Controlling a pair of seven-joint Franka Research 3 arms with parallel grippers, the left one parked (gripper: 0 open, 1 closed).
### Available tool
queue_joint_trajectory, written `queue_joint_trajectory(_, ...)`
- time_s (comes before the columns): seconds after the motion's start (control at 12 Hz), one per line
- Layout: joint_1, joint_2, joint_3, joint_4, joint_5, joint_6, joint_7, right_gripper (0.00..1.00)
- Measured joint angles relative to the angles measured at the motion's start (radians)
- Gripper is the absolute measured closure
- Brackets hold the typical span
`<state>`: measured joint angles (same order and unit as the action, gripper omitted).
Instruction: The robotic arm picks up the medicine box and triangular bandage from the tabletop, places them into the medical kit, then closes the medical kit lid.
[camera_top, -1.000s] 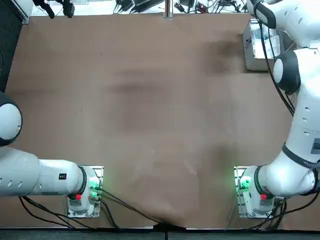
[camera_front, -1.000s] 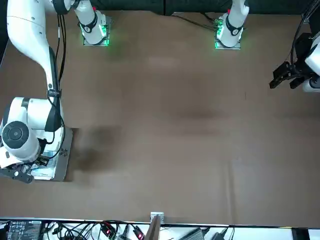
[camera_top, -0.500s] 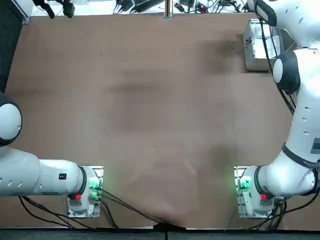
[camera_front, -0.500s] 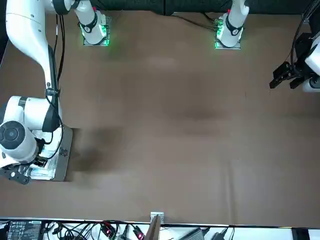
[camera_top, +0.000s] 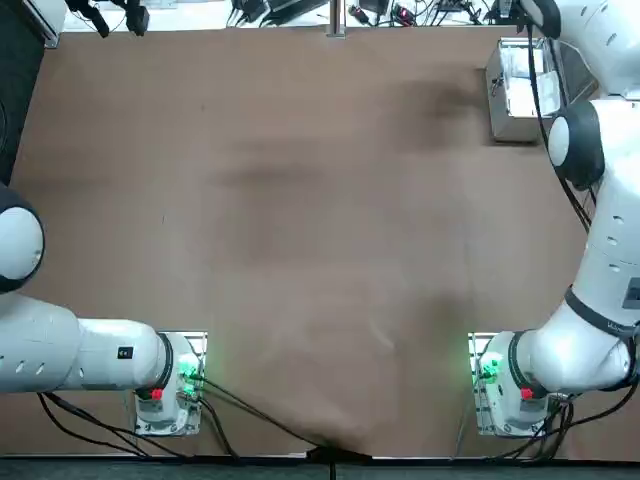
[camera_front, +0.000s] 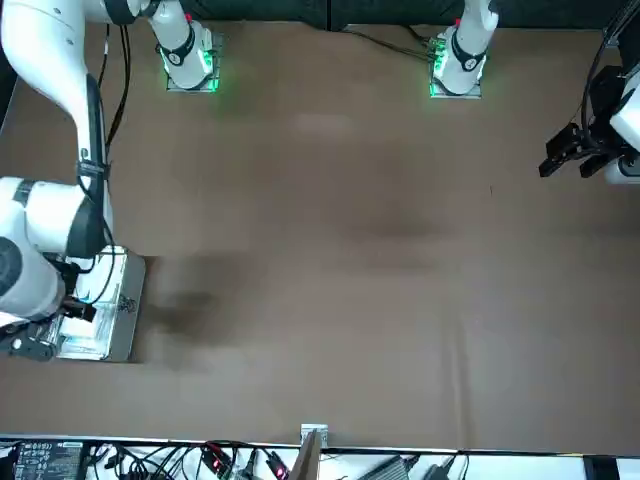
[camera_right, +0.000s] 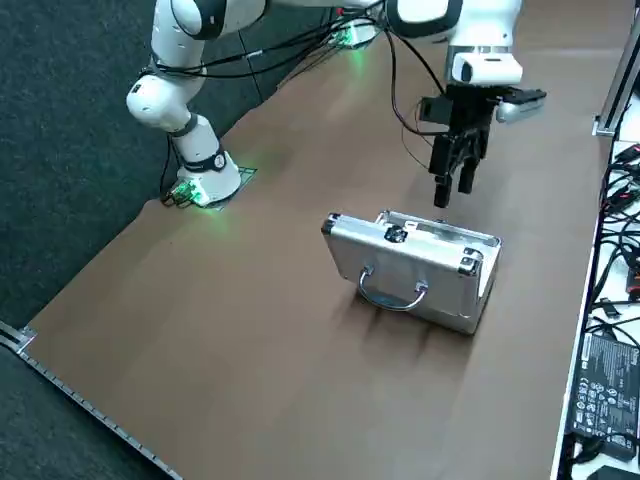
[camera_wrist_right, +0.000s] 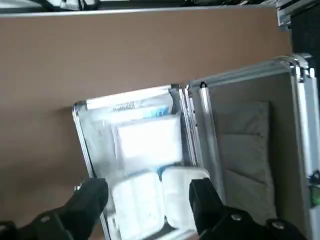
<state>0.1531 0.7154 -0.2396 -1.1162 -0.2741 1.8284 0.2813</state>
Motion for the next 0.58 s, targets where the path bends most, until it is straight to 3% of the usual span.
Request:
queue_joint_trajectory(0.33, -0.036, -0.064, 0.0, 0.005, 0.062, -0.061, -0.112, 0.03)
queue_joint_trajectory(0.58, -0.062, -0.085, 0.0, 0.005, 0.101, -0.085, -0.19, 0.12)
